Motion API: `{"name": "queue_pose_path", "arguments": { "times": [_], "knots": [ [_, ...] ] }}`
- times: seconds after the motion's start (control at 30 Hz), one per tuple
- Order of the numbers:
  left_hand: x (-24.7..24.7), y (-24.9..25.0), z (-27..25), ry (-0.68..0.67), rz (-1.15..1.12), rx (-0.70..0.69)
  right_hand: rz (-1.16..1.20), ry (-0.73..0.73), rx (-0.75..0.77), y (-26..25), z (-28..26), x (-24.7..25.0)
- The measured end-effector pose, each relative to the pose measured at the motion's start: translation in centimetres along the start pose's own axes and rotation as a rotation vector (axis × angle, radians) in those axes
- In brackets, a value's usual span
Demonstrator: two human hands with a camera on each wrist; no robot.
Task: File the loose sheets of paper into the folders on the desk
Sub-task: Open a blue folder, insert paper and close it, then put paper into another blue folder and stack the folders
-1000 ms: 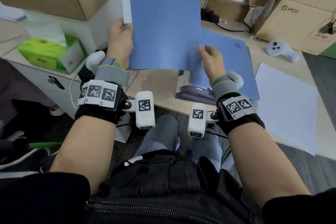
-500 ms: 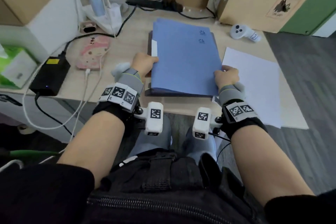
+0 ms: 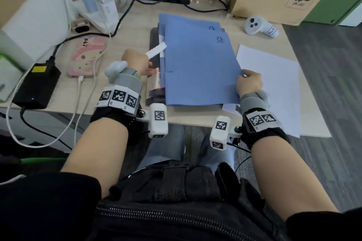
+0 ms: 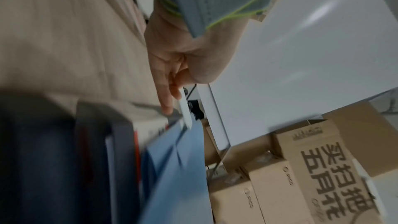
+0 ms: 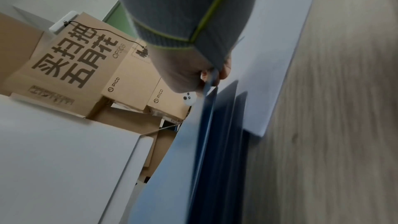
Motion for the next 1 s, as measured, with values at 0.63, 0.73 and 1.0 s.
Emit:
{"name": "queue_pose_path", "arguments": {
  "times": [0.63, 0.73, 1.0],
  "knots": [
    [-1.2, 2.8, 2.4, -0.075, -0.318, -0.108, -0.087, 0.002, 0.128, -0.4, 1.1, 0.5],
    [-1.5, 3.3, 1.8, -0.072, -0.238, -0.128, -0.077, 0.001, 0.118, -0.2, 1.2, 0.5],
    [-7.8, 3.1, -3.2, -0.441, 0.156, -0.152, -0.047, -0.001, 0.125, -0.8, 1.4, 0.7]
  ]
}}
Point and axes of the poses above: each hand's wrist, its own z-axis towards the middle knuckle, its own x-axis out of the back of the hand, y = z × x, the point moved 10 cm from there along z, towards the middle knuckle, and after that the axes turned 9 degrees about -z, right-handed, at the moved point
